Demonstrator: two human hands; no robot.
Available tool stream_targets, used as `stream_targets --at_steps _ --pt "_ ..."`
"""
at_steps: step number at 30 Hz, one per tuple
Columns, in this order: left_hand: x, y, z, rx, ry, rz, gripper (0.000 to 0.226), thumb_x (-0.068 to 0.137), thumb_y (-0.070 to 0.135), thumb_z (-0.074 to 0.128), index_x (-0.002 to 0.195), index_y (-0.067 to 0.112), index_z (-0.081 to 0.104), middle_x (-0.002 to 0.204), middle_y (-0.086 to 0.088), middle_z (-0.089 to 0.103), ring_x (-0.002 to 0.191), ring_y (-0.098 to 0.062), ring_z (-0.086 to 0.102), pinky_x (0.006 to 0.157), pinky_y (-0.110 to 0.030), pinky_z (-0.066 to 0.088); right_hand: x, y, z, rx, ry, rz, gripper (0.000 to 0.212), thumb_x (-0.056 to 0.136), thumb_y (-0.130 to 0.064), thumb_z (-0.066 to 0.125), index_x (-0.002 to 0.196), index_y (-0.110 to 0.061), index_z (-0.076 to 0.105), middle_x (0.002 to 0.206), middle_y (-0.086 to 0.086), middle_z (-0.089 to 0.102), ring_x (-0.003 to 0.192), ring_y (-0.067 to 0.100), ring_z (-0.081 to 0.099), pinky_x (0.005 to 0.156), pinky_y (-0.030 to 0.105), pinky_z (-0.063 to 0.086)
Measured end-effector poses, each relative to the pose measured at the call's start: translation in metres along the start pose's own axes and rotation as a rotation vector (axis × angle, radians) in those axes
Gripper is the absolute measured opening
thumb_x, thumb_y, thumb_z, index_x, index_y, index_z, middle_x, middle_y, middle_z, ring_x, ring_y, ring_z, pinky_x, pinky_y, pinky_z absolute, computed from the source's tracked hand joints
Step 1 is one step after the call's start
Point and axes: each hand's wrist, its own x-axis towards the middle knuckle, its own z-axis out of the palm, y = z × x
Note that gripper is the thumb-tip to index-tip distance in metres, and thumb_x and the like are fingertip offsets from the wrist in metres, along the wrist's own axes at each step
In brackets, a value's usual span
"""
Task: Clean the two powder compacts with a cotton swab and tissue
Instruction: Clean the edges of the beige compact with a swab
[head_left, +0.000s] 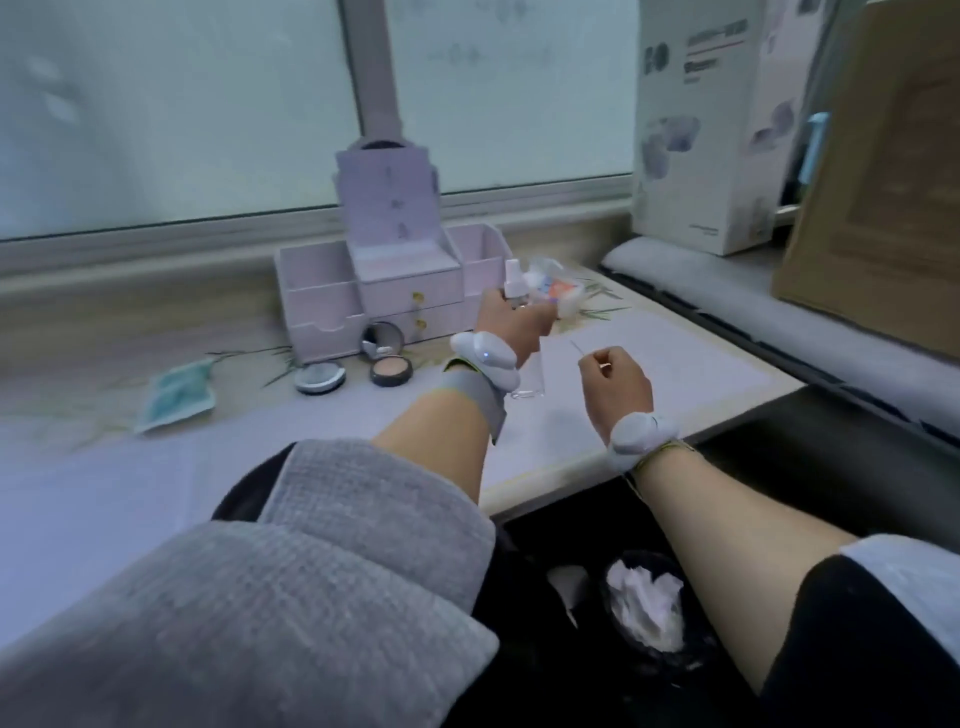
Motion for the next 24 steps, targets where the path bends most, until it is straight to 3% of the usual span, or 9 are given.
stream_targets --at_steps 4,6,8,10,12,17,21,24 --pt "0.016 -0.017 -0.066 0.127 0.089 -0.019 0.039 0.047 0.015 0.055 0.085 0.003 0.050 0.068 -0.008 0.047 0.065 -0.023 0.045 0.055 -0.030 0.036 -0.003 -0.024 0.048 -0.003 -0.111 -0.063 0.017 0.095 -0.027 0.048 0.094 -0.016 0.062 0.077 -0.004 0.060 0.080 0.023 0.055 0.066 0.029 0.035" --pt "0.020 -0.018 -0.099 0.144 0.189 -0.030 0.033 0.055 0.015 0.058 0.086 0.006 0.054 0.072 -0.009 0.051 0.068 -0.023 0.048 0.057 -0.029 0.038 -0.004 -0.038 0.076 -0.012 -0.171 -0.095 0.018 0.094 -0.027 0.049 0.094 -0.016 0.062 0.079 -0.002 0.062 0.079 0.024 0.056 0.065 0.030 0.036" --pt "0.022 -0.020 -0.132 0.203 0.260 -0.013 0.027 0.074 0.010 0.064 0.101 0.011 0.057 0.086 -0.006 0.057 0.078 -0.024 0.054 0.068 -0.030 0.044 -0.007 -0.051 0.103 -0.008 -0.224 -0.128 0.018 0.094 -0.027 0.048 0.093 -0.017 0.063 0.084 0.001 0.064 0.081 0.025 0.056 0.065 0.030 0.036" --pt "0.025 -0.029 -0.165 0.346 0.299 0.009 0.035 0.089 0.010 0.064 0.122 0.008 0.054 0.100 -0.004 0.057 0.089 -0.024 0.054 0.082 -0.032 0.046 -0.011 -0.064 0.130 0.007 -0.280 -0.158 0.018 0.094 -0.027 0.048 0.094 -0.018 0.064 0.086 0.000 0.064 0.082 0.024 0.056 0.067 0.029 0.035" --pt "0.028 -0.041 -0.194 0.440 0.396 0.049 0.043 0.092 0.018 0.065 0.130 0.007 0.049 0.107 -0.007 0.058 0.095 -0.026 0.057 0.089 -0.037 0.048 -0.015 -0.074 0.155 0.010 -0.338 -0.196 0.021 0.094 -0.028 0.048 0.096 -0.018 0.065 0.087 0.000 0.065 0.083 0.024 0.056 0.067 0.030 0.036" --pt "0.035 -0.059 -0.246 0.360 0.659 0.083 0.043 0.086 0.025 0.072 0.121 0.022 0.046 0.108 0.003 0.063 0.096 -0.023 0.060 0.082 -0.026 0.041 -0.023 -0.087 0.205 -0.004 -0.430 -0.289 0.017 0.095 -0.029 0.050 0.090 -0.019 0.063 0.081 -0.003 0.063 0.082 0.024 0.058 0.066 0.032 0.039" --pt "0.046 -0.062 -0.271 0.396 0.678 0.053 0.040 0.085 0.028 0.073 0.117 0.020 0.050 0.102 0.008 0.062 0.091 -0.019 0.058 0.076 -0.022 0.036 -0.028 -0.096 0.233 0.018 -0.495 -0.311 0.012 0.095 -0.032 0.050 0.089 -0.025 0.059 0.079 -0.004 0.062 0.087 0.024 0.057 0.067 0.030 0.038" --pt "0.057 -0.064 -0.283 0.416 0.710 0.053 0.037 0.086 0.023 0.073 0.117 0.016 0.054 0.103 0.006 0.064 0.090 -0.020 0.058 0.070 -0.020 0.034 -0.029 -0.105 0.249 0.029 -0.532 -0.323 0.013 0.096 -0.032 0.052 0.090 -0.023 0.059 0.081 -0.001 0.066 0.080 0.023 0.059 0.067 0.031 0.042"
